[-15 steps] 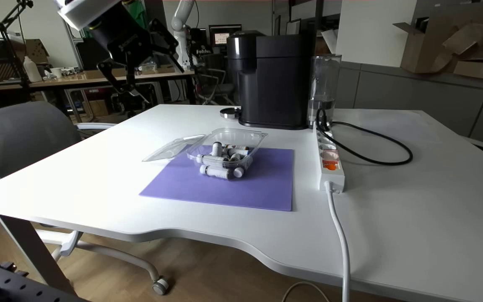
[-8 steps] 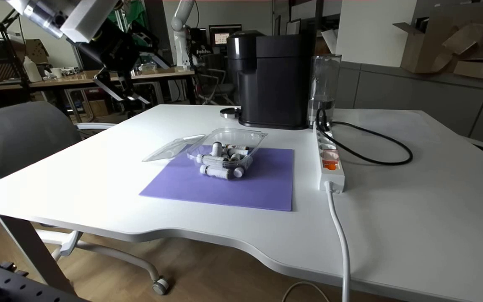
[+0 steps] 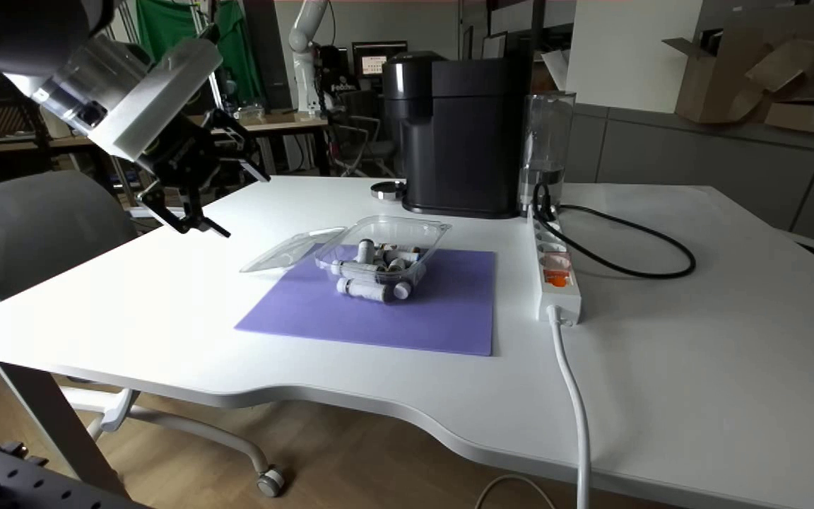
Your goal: Close the clear container
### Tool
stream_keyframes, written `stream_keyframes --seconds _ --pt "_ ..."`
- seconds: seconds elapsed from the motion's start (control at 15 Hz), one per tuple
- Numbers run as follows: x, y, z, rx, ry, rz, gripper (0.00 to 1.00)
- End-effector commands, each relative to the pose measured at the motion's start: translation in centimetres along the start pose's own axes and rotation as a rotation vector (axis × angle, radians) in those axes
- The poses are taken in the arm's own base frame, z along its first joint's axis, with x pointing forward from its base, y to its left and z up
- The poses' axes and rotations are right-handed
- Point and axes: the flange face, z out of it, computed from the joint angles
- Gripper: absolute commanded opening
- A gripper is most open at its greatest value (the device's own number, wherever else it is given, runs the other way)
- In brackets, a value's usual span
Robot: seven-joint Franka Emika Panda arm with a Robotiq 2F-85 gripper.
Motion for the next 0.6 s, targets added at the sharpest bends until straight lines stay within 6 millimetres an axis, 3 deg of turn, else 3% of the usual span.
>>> stream_keyframes --seconds 0.0,0.53 --pt "-0.1 -0.2 0.3 0.013 0.002 0.002 1.00" --pt "-0.3 -1.6 2.2 0.015 -0.003 -0.087 1.00"
